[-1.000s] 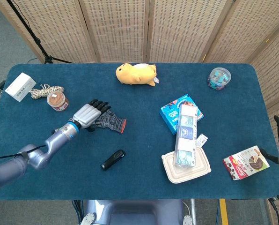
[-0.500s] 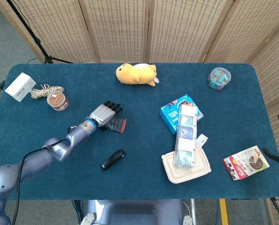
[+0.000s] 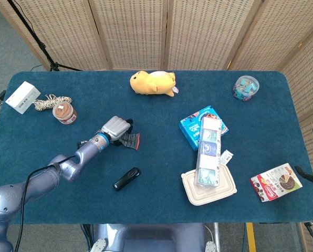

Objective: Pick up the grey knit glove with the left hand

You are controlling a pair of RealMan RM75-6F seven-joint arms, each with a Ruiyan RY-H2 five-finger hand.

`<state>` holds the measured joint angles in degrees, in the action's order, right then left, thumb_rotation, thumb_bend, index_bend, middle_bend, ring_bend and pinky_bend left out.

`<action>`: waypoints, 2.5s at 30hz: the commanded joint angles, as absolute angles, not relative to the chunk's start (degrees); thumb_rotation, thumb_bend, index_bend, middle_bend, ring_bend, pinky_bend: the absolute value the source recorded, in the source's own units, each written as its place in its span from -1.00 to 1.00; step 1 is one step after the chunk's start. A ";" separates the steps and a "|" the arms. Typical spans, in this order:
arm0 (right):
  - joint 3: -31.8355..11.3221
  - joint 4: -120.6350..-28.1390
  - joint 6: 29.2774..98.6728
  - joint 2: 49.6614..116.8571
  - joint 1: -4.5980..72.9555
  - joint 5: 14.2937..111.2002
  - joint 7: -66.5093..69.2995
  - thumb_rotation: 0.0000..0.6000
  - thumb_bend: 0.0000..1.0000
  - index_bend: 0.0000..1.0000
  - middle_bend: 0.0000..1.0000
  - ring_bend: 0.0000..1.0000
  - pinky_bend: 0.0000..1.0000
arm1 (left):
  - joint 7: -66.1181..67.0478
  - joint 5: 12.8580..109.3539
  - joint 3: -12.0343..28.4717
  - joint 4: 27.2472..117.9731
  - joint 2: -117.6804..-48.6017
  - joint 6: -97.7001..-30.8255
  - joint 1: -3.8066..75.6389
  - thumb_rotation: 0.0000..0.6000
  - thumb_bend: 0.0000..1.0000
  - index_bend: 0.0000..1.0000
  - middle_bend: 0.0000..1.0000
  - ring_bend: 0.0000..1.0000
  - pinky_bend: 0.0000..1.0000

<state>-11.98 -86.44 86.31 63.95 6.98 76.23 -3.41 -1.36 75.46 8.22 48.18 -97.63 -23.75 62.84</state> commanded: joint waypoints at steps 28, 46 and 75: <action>-4.10 -88.98 78.40 62.91 16.67 98.53 2.64 1.00 -1.00 -0.92 -1.00 -1.00 -1.00 | -6.19 73.62 14.80 73.00 -79.13 -23.31 69.46 1.00 -0.29 0.16 0.07 -0.03 0.04; -1.99 -92.19 73.71 69.80 23.71 104.06 3.41 1.00 -1.00 -0.74 -0.91 -1.00 -1.00 | -1.48 59.53 15.10 80.57 -77.99 -23.13 76.42 1.00 -0.29 0.16 0.07 -0.03 0.04; -1.62 -89.38 73.98 76.72 26.45 101.27 4.73 1.00 -1.00 -0.77 -0.90 -1.00 -1.00 | 3.20 51.18 12.10 82.99 -80.23 -28.10 79.64 1.00 -0.29 0.16 0.07 -0.02 0.04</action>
<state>-1.63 -89.37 73.97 76.70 26.43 101.29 4.75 3.24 51.36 12.04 83.01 -80.09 -27.95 79.58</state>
